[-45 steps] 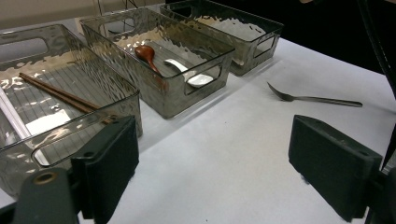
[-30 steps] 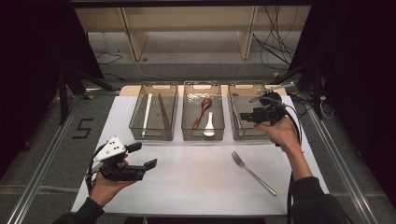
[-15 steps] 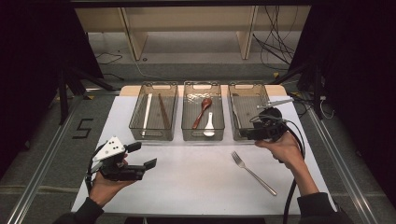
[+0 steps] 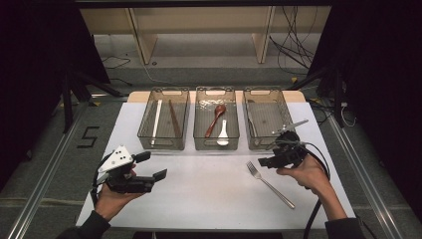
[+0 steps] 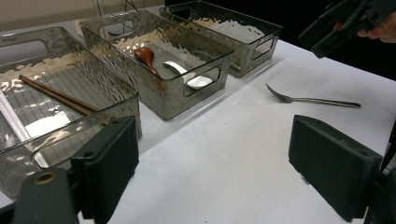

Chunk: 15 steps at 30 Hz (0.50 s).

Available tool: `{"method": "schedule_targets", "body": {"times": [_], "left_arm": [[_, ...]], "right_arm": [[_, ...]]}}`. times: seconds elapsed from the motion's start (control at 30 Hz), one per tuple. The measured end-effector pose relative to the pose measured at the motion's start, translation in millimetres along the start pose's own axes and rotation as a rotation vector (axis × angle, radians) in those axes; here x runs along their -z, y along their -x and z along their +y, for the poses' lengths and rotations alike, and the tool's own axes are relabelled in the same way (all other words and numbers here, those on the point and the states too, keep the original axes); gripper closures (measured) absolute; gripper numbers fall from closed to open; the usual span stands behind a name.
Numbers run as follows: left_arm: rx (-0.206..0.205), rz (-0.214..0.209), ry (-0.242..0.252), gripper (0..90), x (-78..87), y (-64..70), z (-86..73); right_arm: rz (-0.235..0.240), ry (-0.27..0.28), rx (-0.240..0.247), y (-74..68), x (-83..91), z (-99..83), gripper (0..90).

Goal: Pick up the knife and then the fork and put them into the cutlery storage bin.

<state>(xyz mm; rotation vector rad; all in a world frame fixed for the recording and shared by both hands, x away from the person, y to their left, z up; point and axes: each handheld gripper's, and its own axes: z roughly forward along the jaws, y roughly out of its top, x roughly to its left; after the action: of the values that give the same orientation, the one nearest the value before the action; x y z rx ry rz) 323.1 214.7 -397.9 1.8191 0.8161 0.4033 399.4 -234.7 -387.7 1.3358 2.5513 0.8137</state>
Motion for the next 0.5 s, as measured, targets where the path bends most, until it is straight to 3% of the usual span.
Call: {"method": "schedule_targets", "body": {"times": [0.5], "left_arm": [[-0.004,-0.005,0.000,15.5,0.3,-0.1,-0.1]], "right_arm": [[-0.003,-0.149,0.037,-8.2,-21.4,-17.4,34.7]]}}
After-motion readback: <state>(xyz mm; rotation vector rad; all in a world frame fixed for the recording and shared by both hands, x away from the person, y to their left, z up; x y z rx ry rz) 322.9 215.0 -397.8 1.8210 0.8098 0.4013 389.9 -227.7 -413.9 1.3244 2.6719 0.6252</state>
